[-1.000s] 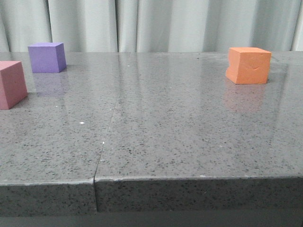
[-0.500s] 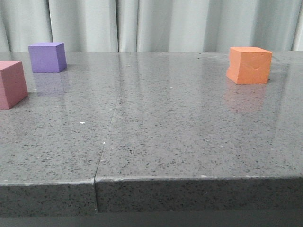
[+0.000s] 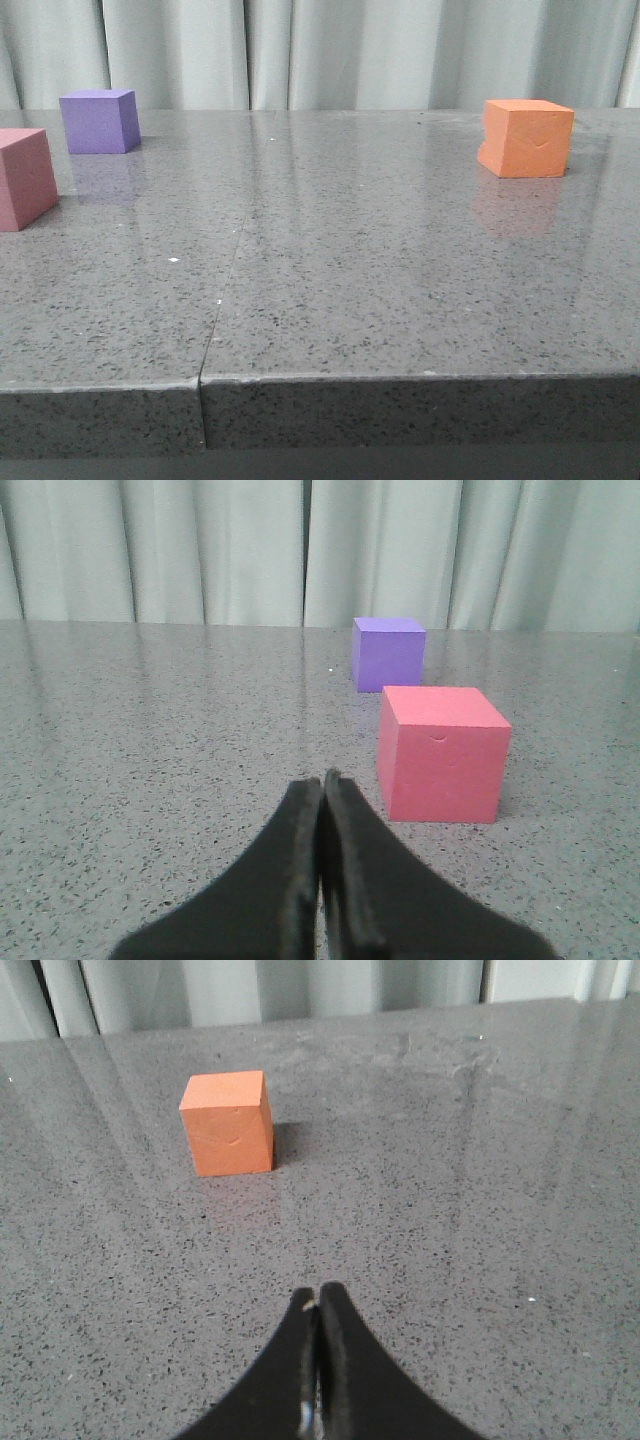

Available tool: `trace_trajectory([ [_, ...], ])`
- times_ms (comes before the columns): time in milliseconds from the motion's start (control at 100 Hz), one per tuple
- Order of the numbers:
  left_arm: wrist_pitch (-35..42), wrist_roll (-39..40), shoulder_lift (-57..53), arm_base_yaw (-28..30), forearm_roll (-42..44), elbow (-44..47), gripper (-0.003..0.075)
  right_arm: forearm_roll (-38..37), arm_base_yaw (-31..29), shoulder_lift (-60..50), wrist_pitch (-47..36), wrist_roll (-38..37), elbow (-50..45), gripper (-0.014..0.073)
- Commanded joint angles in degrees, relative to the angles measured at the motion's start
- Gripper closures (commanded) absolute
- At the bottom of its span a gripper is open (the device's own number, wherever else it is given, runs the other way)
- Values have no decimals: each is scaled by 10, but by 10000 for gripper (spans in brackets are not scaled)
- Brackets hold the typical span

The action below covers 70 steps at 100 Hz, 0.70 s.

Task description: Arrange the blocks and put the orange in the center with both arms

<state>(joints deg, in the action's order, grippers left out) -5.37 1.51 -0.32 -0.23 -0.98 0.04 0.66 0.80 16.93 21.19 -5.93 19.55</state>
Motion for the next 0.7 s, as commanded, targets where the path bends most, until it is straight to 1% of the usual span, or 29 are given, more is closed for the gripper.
trace_trajectory([
  [0,48,0,-16,0,-4,23,741,2,-4,53,-18,4,55,608],
  [110,48,0,-16,0,-4,23,741,2,-4,115,21,4,109,601],
  [180,48,0,-16,0,-4,23,741,2,-4,154,47,4,143,560],
  [230,48,0,-16,0,-4,23,741,2,-4,180,65,4,166,504],
  [280,48,0,-16,0,-4,23,741,2,-4,205,83,4,189,428],
  [330,48,0,-16,0,-4,23,741,2,-4,228,100,4,210,323],
  [350,48,0,-16,0,-4,23,741,2,-3,237,103,4,219,296],
  [400,48,0,-16,0,-4,23,741,2,-3,257,113,4,237,186],
  [470,48,0,-16,0,-4,23,741,5,-3,281,126,4,263,68],
  [520,48,0,-16,0,-4,23,741,12,-3,300,143,4,282,5],
  [590,48,0,-16,0,-4,23,741,25,-3,330,182,4,315,-48],
  [690,48,0,-16,0,-4,23,741,42,-3,378,247,4,370,-53],
])
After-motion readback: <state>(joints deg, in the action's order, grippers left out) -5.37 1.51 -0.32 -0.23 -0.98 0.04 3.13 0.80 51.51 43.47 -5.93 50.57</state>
